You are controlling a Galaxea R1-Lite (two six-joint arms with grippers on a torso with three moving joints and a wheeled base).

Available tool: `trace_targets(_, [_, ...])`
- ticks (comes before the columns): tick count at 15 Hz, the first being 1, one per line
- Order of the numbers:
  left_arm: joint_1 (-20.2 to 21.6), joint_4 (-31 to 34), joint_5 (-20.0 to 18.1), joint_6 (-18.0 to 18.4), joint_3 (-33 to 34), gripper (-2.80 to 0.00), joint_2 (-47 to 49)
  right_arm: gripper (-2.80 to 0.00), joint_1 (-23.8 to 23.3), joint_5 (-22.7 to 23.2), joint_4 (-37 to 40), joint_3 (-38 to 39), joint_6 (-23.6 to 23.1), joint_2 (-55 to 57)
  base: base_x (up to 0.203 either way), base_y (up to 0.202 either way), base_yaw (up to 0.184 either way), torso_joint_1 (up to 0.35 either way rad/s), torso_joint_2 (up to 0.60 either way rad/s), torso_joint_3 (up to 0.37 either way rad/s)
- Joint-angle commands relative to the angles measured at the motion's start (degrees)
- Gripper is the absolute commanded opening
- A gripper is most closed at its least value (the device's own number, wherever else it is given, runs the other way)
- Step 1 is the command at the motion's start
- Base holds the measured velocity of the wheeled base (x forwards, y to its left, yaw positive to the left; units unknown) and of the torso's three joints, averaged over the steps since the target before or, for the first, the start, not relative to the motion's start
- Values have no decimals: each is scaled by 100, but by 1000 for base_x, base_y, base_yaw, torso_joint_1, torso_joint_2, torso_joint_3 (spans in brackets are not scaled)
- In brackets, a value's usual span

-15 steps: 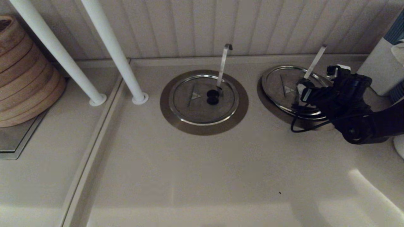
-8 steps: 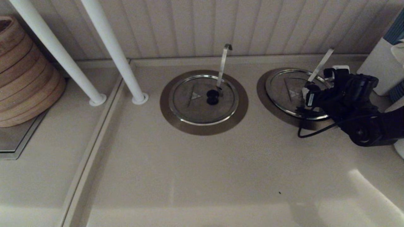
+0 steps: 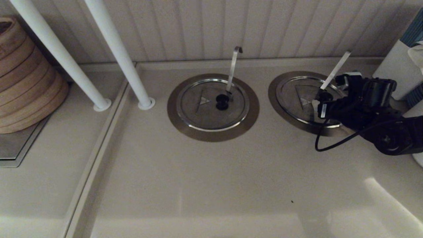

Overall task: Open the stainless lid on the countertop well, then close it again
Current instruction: Open the lid

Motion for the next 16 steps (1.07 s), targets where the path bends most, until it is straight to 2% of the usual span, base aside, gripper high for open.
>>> trace_targets(1, [0, 0, 5, 2, 0, -280, 6, 0, -2, 4, -26, -49, 41, -87, 0, 0, 0, 0, 0, 0])
trace_targets(5, [0, 0, 6, 2, 0, -280, 6, 0, -121, -42, -11, -209, 69, -174, 0, 0, 0, 0, 0, 0])
trace_targets(11, [0, 0, -3, 2, 0, -280, 6, 0, -112, -88, -53, -481, 770, -1, 0, 0, 0, 0, 0, 0])
trace_targets(16, [6, 5, 2, 2, 0, -280, 6, 0, -54, -71, -175, -606, 1141, 290, 0, 0, 0, 0, 0, 0])
